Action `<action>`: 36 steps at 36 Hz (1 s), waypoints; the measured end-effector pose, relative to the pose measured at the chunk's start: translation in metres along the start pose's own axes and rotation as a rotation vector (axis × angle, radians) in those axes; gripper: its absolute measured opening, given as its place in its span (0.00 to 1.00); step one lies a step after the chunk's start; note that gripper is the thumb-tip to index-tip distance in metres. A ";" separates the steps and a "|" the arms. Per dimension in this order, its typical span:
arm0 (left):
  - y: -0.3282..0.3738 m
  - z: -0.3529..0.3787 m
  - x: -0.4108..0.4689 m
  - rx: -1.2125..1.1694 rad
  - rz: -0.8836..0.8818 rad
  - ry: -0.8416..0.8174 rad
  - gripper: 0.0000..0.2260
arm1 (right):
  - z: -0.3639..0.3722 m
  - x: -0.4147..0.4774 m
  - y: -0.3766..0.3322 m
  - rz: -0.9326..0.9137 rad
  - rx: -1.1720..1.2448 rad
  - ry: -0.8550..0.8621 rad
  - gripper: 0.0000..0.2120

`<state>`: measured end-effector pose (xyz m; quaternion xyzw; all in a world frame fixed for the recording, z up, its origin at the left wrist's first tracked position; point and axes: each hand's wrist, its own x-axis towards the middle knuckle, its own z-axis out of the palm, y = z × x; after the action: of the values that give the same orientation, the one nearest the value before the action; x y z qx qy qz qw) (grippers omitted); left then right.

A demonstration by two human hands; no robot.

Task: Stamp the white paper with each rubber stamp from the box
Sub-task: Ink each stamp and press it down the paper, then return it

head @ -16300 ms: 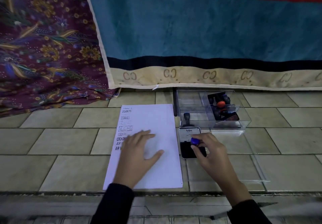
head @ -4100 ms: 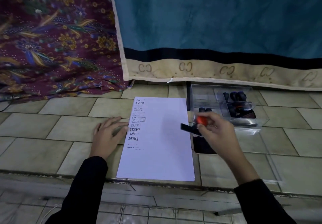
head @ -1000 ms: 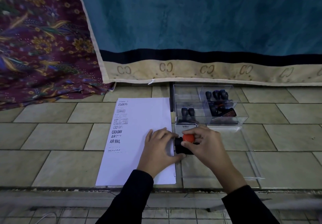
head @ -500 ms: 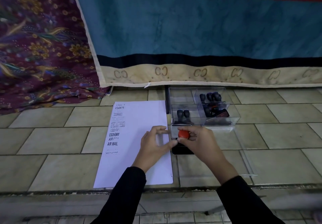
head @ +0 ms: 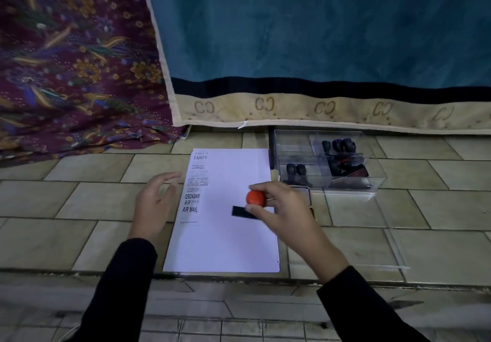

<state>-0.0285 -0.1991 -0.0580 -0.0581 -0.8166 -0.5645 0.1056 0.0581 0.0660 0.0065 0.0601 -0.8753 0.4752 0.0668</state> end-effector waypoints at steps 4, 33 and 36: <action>-0.037 -0.019 0.017 0.426 0.100 -0.205 0.12 | 0.045 0.009 -0.020 -0.103 -0.050 -0.125 0.16; -0.042 -0.015 0.014 0.562 0.148 -0.233 0.19 | 0.118 0.027 -0.039 -0.130 -0.228 -0.212 0.14; -0.043 -0.014 0.014 0.558 0.149 -0.218 0.15 | 0.122 0.026 -0.040 -0.150 -0.246 -0.193 0.12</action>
<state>-0.0498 -0.2277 -0.0889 -0.1467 -0.9401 -0.2995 0.0701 0.0318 -0.0587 -0.0217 0.1621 -0.9223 0.3500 0.0244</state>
